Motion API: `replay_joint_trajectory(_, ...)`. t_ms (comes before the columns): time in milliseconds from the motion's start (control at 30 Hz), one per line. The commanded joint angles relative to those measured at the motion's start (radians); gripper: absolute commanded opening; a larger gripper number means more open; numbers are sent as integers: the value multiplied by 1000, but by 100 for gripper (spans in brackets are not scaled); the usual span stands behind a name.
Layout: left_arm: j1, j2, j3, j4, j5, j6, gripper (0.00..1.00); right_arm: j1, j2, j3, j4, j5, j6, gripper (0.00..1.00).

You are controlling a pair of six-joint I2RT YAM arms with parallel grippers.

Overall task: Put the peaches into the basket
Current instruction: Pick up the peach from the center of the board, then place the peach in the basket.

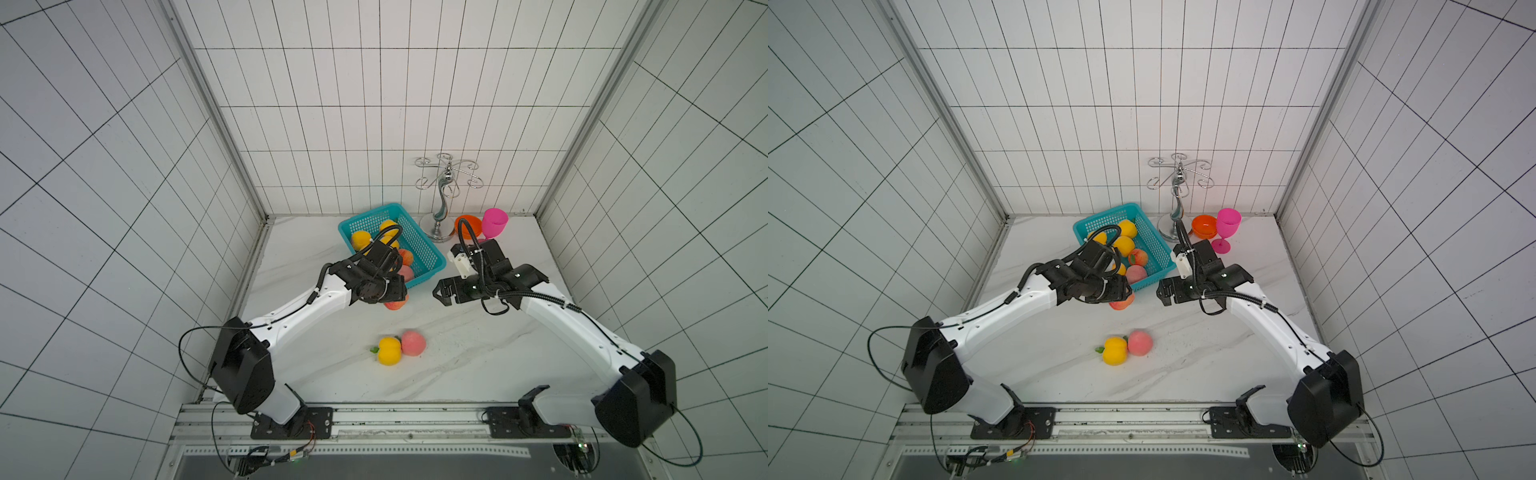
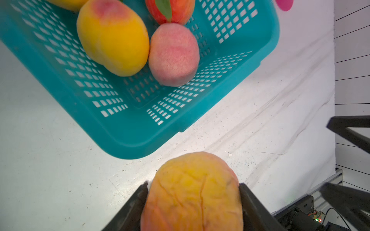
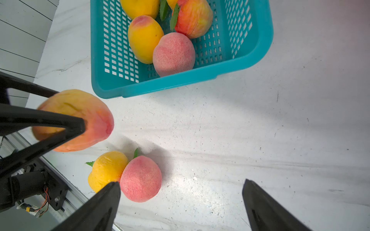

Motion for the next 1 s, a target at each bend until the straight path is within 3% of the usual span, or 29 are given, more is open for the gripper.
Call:
replay_joint_trajectory(0, -1, 40, 67, -33, -27, 34, 64, -12, 10, 32, 1, -1, -29, 99)
replay_joint_trajectory(533, 84, 279, 346, -100, -138, 191, 64, -20, 41, 107, -61, 23, -75, 99)
replay_joint_trajectory(700, 123, 316, 344, -110, -145, 216, 65, -20, 63, 128, -88, 24, -75, 99)
replay_joint_trajectory(967, 114, 335, 278, -78, -149, 218, 65, -20, 77, 129, -90, 21, -82, 99)
